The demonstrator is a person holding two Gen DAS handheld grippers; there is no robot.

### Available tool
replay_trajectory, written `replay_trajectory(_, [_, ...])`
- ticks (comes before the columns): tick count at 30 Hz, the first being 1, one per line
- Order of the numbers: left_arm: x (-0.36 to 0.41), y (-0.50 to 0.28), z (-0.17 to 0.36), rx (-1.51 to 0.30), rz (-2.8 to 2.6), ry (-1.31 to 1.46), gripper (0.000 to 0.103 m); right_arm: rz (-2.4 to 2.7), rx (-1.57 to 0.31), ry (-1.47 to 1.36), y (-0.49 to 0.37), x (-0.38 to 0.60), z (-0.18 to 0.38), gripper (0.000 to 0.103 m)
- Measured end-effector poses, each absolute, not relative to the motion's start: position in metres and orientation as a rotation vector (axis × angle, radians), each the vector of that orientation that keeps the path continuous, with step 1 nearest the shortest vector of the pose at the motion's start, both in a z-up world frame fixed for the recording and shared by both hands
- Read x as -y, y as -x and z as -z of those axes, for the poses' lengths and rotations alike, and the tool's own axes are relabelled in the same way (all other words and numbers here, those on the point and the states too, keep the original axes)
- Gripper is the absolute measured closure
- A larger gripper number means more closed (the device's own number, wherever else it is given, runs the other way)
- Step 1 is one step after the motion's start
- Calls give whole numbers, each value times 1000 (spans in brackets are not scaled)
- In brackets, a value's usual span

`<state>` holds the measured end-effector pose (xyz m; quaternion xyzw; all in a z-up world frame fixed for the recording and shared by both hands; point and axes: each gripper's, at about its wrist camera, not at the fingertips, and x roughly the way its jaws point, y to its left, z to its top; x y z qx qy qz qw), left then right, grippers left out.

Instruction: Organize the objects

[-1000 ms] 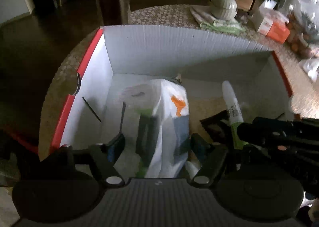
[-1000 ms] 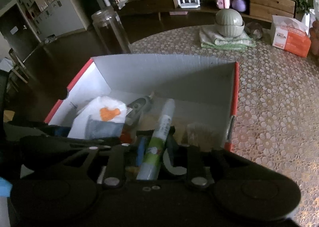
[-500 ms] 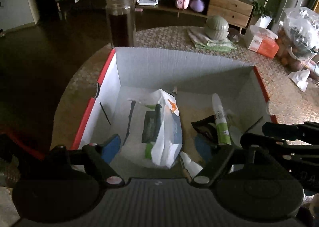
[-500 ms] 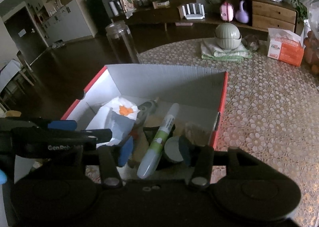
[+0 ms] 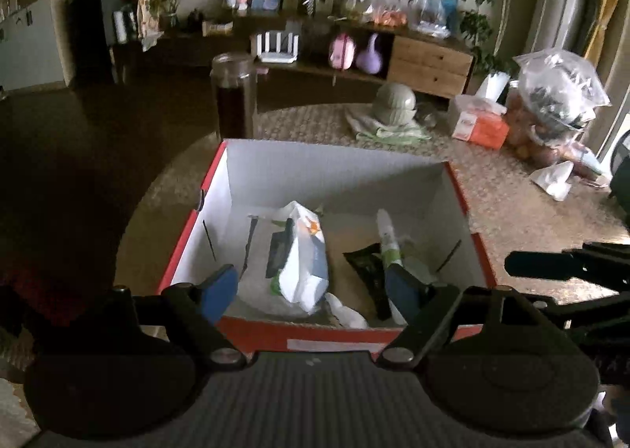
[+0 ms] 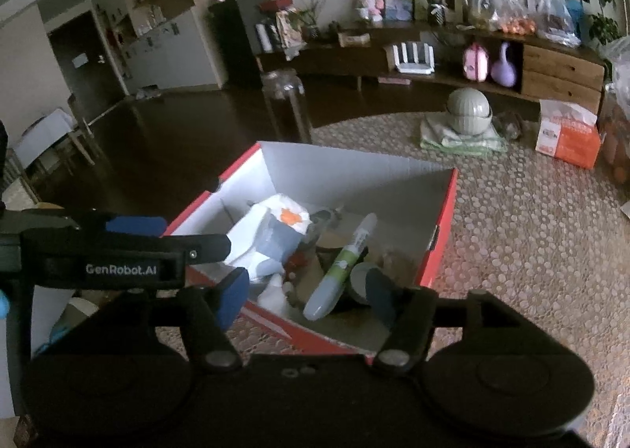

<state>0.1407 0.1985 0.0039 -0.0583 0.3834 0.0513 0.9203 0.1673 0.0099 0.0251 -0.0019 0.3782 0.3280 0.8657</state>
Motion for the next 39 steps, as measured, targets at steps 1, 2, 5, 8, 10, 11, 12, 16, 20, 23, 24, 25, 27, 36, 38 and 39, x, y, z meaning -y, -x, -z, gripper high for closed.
replay_trajectory(1, [-197,-136,-6,-780,-108,116,21,-688,-780,8,-164,-9,-27,33])
replay_trajectory(2, [-195,-132,-7,-772,-108,115,21,-690,-768,12,-161,-7,-29,30])
replay_trajectory(5, [-192,-125,-9,-764,-107,123,21,-690,-741,19,-154,-2,-30,24])
replay_trajectory(8, [-187,-119,-9,-760,-141,100,15,-693,-719,15,-146,5,-28,18])
replay_trajectory(10, [-184,-115,-9,-753,-150,96,12,-707,-711,5,-142,10,-27,16])
replay_trajectory(11, [-183,-113,-8,-750,-156,97,10,-711,-702,2,-140,13,-27,16])
replay_trajectory(12, [-182,-110,-8,-746,-166,97,5,-709,-692,0,-138,16,-26,15])
replay_trajectory(16, [-176,-100,-8,-723,-208,89,0,-708,-686,-18,-133,28,-25,14])
replay_trajectory(20, [-170,-94,-7,-713,-226,98,0,-705,-683,-7,-129,34,-23,14])
replay_trajectory(23, [-167,-90,-5,-712,-221,115,0,-703,-685,-13,-126,38,-22,14])
replay_trajectory(24, [-166,-89,-4,-712,-223,115,0,-704,-687,-18,-126,39,-22,14])
replay_trajectory(25, [-165,-88,-4,-711,-221,114,0,-703,-688,-21,-125,40,-22,14])
replay_trajectory(27, [-163,-87,-1,-715,-208,118,0,-699,-687,-20,-125,42,-21,14])
replay_trajectory(36, [-161,-88,9,-744,-219,102,0,-700,-692,-19,-124,44,-16,14])
replay_trajectory(38, [-158,-89,10,-741,-212,89,0,-700,-696,-22,-124,44,-15,14])
replay_trajectory(39, [-157,-89,10,-738,-210,85,0,-701,-697,-24,-123,45,-15,14])
